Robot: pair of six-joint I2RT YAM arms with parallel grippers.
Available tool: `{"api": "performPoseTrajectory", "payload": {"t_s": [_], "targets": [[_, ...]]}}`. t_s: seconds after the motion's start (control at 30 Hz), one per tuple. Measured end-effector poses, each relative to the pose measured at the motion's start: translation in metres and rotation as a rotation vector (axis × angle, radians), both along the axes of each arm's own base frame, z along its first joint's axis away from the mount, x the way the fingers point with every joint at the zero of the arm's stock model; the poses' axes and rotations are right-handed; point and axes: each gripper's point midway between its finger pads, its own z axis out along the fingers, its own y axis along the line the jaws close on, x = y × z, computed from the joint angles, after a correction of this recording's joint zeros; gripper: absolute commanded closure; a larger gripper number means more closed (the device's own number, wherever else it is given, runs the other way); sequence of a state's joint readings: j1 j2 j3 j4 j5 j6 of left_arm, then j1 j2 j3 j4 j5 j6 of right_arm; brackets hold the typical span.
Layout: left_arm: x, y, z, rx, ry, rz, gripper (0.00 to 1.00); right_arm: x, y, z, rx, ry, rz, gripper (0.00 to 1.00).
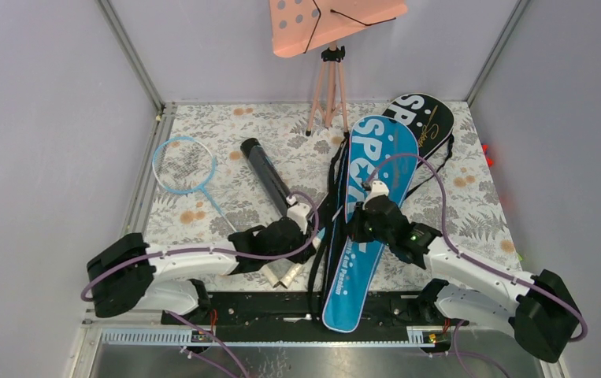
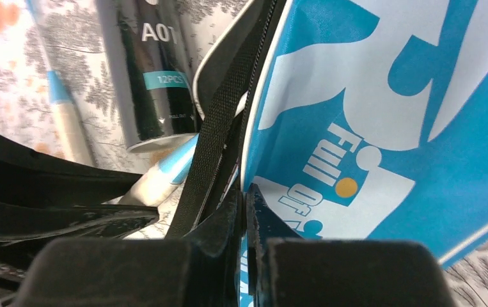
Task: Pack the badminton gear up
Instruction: Place the racket bag at the center of the board.
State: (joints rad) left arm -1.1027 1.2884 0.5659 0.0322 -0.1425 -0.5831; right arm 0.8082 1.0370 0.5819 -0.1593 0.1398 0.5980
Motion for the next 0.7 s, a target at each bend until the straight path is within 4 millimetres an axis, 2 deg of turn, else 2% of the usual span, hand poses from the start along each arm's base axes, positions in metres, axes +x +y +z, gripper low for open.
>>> {"api": "performPoseTrajectory", "payload": {"t_s": [0.07,0.13,0.27,0.33,0.47,0.53,0.6,0.7], "targets": [[0.001,-0.001,0.01,-0.029,-0.015,0.005,1.0,0.0,0.001,-0.002,0.081,-0.008,0.007,1.0],[0.003,0.001,0.035,-0.098,-0.057,0.019,1.0,-0.001,0.006,0.003,0.158,-0.03,0.026,1.0],[0.004,0.009,0.091,-0.242,-0.149,0.039,1.0,0.003,0.026,0.028,0.312,-0.102,0.078,1.0],[0.004,0.014,0.11,-0.289,-0.183,0.043,1.0,0.005,0.037,0.045,0.397,-0.146,0.104,1.0],[0.004,0.019,0.114,-0.287,-0.2,0.047,1.0,0.013,0.048,0.07,0.532,-0.241,0.123,1.0],[0.003,0.019,0.113,-0.278,-0.206,0.039,1.0,0.013,0.048,0.072,0.581,-0.27,0.123,1.0],[0.001,0.019,0.112,-0.266,-0.207,0.025,1.0,0.007,0.044,0.064,0.618,-0.284,0.124,1.0],[-0.007,0.017,0.107,-0.239,-0.206,-0.012,1.0,-0.015,0.028,0.035,0.635,-0.264,0.128,1.0]]}}
